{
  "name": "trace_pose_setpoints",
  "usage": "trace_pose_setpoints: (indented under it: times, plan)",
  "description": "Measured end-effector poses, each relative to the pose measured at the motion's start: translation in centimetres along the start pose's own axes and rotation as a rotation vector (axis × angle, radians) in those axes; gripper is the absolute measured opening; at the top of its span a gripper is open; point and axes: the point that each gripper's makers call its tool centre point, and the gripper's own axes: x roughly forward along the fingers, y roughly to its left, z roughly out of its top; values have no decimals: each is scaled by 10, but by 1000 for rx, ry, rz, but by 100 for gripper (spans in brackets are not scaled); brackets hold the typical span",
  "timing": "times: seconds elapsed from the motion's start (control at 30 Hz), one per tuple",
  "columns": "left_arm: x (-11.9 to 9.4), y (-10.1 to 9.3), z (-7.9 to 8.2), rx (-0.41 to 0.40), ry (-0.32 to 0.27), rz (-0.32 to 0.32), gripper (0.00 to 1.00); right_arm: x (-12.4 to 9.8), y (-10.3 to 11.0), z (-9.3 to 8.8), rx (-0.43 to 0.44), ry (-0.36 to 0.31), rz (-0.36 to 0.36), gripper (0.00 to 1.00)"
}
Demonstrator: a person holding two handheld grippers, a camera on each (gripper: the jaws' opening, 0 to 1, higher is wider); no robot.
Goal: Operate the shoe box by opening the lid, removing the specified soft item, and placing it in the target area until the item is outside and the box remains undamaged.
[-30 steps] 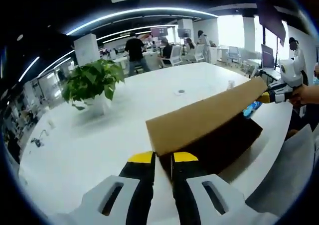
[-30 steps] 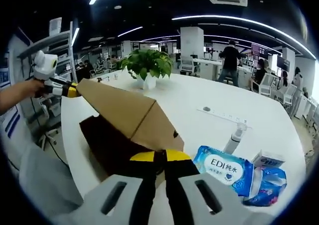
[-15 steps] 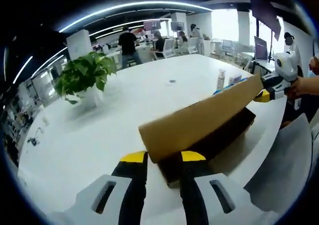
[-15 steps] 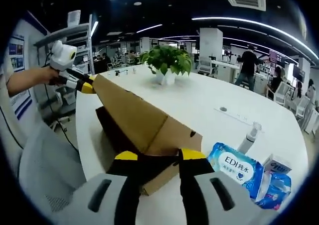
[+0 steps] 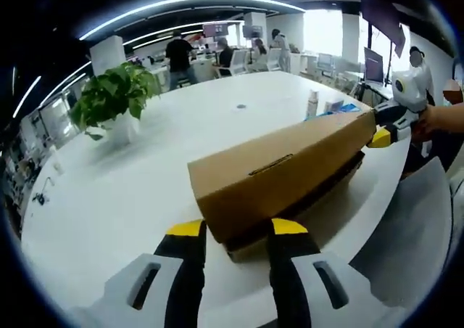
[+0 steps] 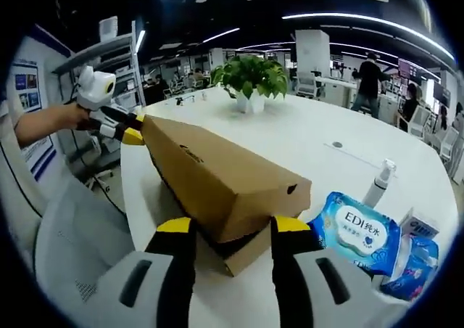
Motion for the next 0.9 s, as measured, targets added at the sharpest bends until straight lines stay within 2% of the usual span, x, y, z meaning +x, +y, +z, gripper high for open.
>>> trace_pose_setpoints:
  times: [0.43,0.53,0.9]
  plan:
    - [9,-7,-18,-17,40,-23,36,6,5,-15,0,32,21,43]
    - [11,-9,-23,-18,55,-33,36,7,7,-17,42,35,35,45]
    - [19,-12,-34,-10,87,-35,37,12,6,-27,13,63,23,45]
